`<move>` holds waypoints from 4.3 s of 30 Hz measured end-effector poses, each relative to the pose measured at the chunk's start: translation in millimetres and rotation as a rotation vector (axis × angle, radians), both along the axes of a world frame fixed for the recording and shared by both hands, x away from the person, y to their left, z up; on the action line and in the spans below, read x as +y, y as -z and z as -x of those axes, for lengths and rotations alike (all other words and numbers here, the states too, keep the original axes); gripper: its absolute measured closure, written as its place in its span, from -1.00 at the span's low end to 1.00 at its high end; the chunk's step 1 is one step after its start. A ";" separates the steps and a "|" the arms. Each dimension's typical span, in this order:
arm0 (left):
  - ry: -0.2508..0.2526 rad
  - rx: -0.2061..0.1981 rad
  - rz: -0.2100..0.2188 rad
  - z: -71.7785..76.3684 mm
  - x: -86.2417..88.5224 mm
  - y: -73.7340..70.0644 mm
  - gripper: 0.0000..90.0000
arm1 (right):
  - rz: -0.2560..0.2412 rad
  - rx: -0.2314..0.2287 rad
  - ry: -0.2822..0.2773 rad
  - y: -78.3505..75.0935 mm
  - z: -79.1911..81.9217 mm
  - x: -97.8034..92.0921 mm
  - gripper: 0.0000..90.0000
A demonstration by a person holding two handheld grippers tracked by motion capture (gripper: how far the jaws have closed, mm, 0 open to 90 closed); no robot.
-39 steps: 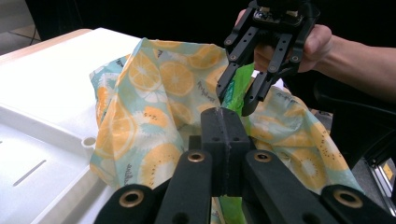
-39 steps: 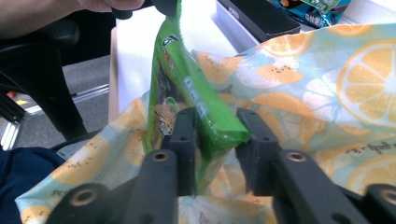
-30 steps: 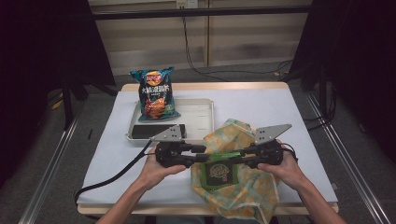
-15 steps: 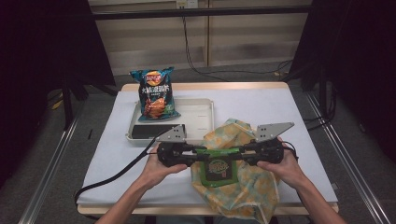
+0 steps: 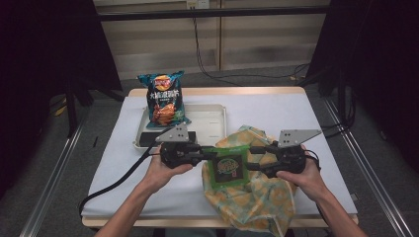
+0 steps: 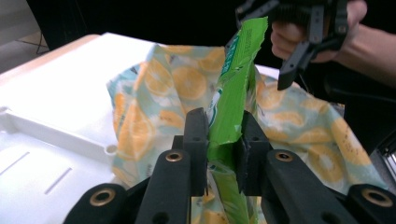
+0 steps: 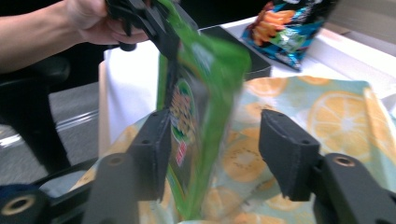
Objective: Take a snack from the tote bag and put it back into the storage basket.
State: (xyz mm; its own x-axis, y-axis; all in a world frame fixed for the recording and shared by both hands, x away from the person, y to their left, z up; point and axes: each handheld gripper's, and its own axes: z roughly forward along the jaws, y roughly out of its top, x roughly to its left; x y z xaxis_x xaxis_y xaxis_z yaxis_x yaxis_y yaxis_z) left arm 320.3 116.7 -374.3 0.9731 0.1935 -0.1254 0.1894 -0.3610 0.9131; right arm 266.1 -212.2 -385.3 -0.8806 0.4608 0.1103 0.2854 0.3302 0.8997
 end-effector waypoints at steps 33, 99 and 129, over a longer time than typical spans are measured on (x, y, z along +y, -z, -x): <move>-0.100 -0.057 0.053 -57.3 29.7 -59.1 0.72 | -0.011 -0.021 0.097 12.0 28.1 -16.4 -0.38; -0.295 0.010 -0.182 -211.3 25.2 8.3 0.71 | -0.033 -0.017 0.123 20.6 27.0 -21.3 -0.61; -0.451 -0.033 -0.278 -229.3 13.3 18.0 0.47 | -0.028 -0.010 0.106 22.7 28.1 -17.0 -0.61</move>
State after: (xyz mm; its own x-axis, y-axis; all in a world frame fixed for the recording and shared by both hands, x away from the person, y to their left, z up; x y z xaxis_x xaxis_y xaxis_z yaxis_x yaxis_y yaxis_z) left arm 549.6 130.0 -392.3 0.7880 0.6154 0.0190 0.3549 -0.4792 0.8028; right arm 238.0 -229.2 -408.0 -0.8281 0.5483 0.1163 0.3088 0.2732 0.9110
